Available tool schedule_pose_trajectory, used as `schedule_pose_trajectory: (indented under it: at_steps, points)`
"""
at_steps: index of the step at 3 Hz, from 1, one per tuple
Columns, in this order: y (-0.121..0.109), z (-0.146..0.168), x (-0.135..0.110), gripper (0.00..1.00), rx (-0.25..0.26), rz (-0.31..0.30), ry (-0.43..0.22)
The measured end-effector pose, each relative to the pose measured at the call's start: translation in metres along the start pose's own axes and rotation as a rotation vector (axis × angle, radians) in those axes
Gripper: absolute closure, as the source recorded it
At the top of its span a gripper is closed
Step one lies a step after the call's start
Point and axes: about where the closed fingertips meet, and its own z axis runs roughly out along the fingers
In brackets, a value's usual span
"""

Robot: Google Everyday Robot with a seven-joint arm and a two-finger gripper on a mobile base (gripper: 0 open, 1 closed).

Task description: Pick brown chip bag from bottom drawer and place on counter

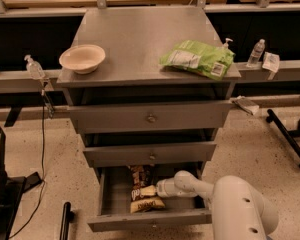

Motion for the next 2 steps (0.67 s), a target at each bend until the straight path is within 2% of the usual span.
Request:
schedule_pose_trajectory:
  at_steps: [1,2]
  points:
    - [-0.003,-0.002,-0.001,0.64,-0.106,0.023,-0.034]
    - [0.003,-0.009,-0.015,0.87,-0.272,0.055,-0.125]
